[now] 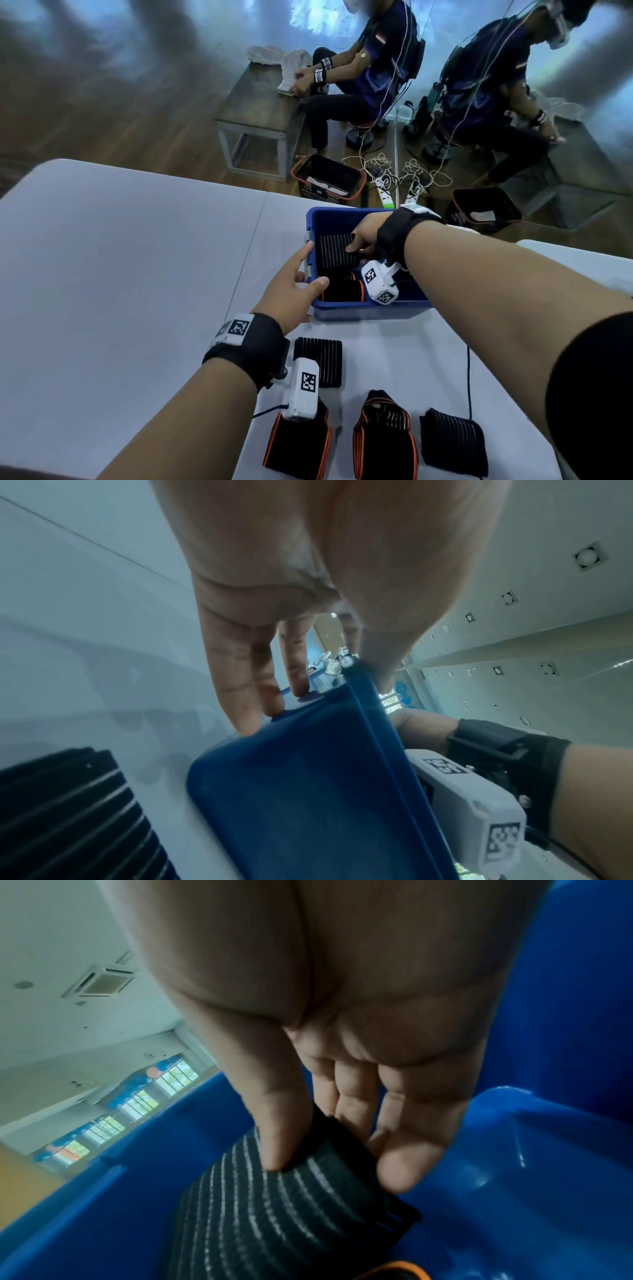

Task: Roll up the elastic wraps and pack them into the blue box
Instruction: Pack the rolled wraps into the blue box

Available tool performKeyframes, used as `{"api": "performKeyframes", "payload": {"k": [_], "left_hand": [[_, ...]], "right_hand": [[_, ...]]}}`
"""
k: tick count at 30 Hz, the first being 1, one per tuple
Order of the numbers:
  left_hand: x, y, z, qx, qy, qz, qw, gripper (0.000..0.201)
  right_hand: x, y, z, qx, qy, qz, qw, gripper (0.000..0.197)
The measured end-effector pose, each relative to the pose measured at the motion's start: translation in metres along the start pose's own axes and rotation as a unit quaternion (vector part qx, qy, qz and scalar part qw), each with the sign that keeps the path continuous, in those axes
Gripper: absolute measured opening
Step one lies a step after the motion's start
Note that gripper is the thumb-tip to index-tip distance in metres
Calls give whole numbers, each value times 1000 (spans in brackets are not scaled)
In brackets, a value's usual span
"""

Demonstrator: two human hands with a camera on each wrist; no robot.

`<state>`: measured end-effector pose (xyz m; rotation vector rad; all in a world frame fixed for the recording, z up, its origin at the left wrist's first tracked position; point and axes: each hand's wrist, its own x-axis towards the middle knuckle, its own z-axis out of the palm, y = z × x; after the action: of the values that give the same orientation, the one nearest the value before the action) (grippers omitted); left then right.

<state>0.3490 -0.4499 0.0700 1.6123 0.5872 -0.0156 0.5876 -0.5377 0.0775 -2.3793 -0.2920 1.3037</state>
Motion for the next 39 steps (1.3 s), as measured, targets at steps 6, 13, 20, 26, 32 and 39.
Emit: {"api": "performKeyframes", "payload": {"k": [6, 13, 20, 26, 32, 39], "left_hand": [[0, -2, -1, 3, -1, 10, 1000, 65], [1, -2, -2, 6, -10, 7, 1000, 66], [2, -3, -1, 15, -4, 3, 1000, 66], [1, -2, 0, 16, 1, 7, 1000, 66], [2, 1, 1, 13, -6, 1, 1000, 65], [0, 2, 2, 14, -8, -4, 1000, 64]], "right_hand": [[7, -1, 2, -62, 18, 38, 997, 34], [7, -12, 9, -218, 45, 65, 973, 32], [24, -10, 12, -281, 68, 26, 957, 49], [-1, -9, 8, -110, -20, 39, 993, 17], [-39, -8, 3, -6, 54, -1, 999, 11], [-157, 40, 12, -79, 152, -166, 971, 16]]}}
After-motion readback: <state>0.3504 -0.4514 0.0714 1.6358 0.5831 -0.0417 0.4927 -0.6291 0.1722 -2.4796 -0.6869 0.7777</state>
